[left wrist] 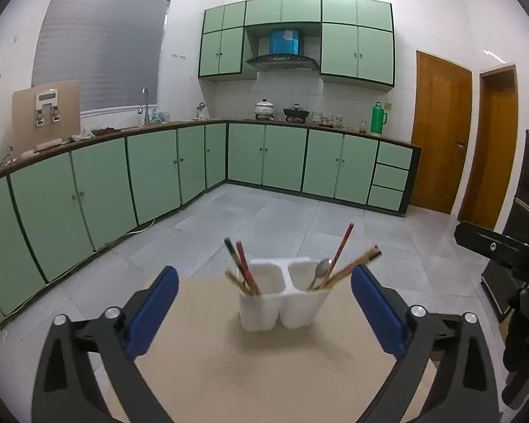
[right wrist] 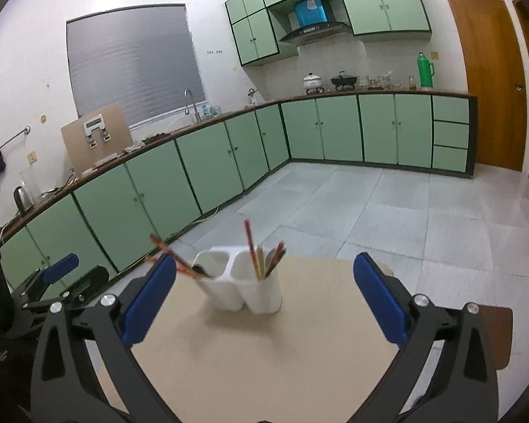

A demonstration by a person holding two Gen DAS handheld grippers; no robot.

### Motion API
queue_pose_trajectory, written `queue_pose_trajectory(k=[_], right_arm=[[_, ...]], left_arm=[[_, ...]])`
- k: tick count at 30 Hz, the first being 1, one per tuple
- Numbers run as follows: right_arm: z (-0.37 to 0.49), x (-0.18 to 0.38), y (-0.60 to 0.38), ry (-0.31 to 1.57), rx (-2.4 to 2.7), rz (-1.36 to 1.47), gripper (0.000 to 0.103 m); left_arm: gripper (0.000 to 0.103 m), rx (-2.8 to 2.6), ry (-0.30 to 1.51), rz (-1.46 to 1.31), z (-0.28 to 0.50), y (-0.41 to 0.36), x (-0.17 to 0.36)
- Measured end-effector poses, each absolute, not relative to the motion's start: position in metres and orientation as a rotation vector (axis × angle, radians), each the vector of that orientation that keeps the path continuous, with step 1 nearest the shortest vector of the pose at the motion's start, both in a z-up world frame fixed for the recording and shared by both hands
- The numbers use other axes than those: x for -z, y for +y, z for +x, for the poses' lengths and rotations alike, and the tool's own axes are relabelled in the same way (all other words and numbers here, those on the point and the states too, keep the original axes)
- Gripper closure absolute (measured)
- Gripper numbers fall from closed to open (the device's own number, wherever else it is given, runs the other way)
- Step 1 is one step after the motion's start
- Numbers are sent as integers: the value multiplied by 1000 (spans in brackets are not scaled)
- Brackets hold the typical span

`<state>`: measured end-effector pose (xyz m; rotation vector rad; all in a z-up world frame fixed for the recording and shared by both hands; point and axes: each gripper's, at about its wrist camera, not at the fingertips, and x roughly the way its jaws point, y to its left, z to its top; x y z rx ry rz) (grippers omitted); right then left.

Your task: Organize utensils

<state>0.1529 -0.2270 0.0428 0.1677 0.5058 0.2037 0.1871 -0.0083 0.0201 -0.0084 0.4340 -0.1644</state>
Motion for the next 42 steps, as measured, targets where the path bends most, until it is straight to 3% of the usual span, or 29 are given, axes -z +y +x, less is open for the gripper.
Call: queue_pose_trajectory(k=[19, 42], right_arm=[[61, -45, -197, 526, -274, 52, 5], [33, -67, -185, 475, -284, 23, 5]], left_arm=[[6, 144, 426, 10, 94, -7, -28], [6, 142, 362, 12, 49, -2, -48]])
